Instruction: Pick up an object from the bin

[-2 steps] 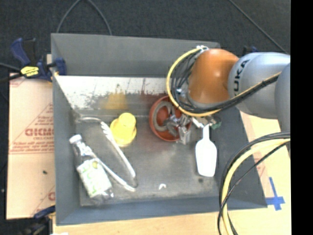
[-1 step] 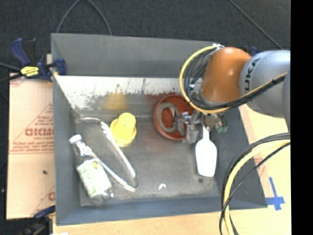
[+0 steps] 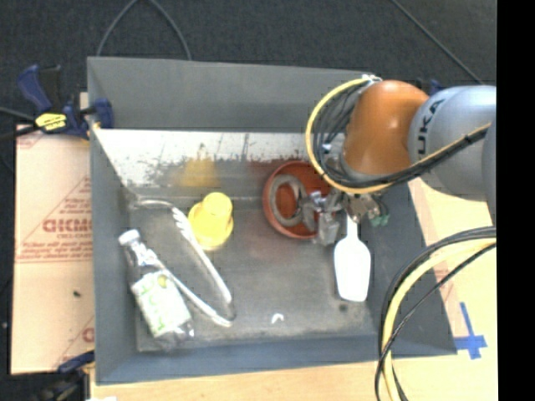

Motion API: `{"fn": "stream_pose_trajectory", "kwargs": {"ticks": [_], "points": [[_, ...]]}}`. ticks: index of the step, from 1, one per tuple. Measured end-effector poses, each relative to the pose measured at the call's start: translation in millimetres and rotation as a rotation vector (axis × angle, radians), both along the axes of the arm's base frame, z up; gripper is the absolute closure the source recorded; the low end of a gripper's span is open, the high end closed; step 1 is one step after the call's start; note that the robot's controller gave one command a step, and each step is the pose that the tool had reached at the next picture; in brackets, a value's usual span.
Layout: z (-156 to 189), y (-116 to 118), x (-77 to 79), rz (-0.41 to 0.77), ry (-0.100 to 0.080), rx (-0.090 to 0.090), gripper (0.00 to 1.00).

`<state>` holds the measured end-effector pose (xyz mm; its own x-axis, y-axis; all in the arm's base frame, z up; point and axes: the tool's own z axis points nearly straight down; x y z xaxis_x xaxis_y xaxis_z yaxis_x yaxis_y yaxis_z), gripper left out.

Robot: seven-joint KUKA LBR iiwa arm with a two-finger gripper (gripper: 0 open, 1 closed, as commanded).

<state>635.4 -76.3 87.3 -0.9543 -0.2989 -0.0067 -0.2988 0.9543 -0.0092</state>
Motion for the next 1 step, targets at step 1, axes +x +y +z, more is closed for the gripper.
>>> {"fn": "stream_pose_trajectory", "kwargs": {"ticks": [1], "points": [[-3.0,8.2,-1.5,0.082,0.002,-0.003,1.00]]}}
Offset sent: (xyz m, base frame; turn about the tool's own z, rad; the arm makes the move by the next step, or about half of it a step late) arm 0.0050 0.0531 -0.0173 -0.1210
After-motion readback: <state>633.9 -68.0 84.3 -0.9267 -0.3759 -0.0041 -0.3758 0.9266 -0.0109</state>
